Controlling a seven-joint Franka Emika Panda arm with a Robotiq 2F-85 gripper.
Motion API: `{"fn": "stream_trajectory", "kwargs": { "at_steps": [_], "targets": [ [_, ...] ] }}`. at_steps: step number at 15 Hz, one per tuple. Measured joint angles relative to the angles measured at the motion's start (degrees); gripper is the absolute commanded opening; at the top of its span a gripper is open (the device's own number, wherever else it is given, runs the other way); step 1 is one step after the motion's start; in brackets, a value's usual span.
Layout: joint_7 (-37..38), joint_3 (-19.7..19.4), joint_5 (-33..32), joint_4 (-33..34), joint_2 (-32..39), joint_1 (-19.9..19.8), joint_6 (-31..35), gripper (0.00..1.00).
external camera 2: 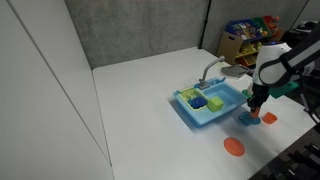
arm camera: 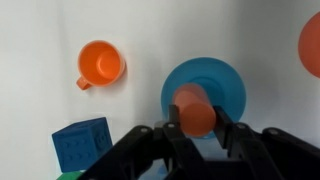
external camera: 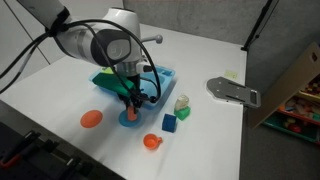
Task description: Remove the orange cup from the sink and put it on top of the blue saucer plate which is on top of a blue cup
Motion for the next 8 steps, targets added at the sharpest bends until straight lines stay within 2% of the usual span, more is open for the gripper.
{"fn": "stream_trajectory", "kwargs": {
  "at_steps": [8],
  "targets": [
    [-0.01,0.71,1.58,-0.30,1.30,-0.18,1.36,0.13]
  ]
}}
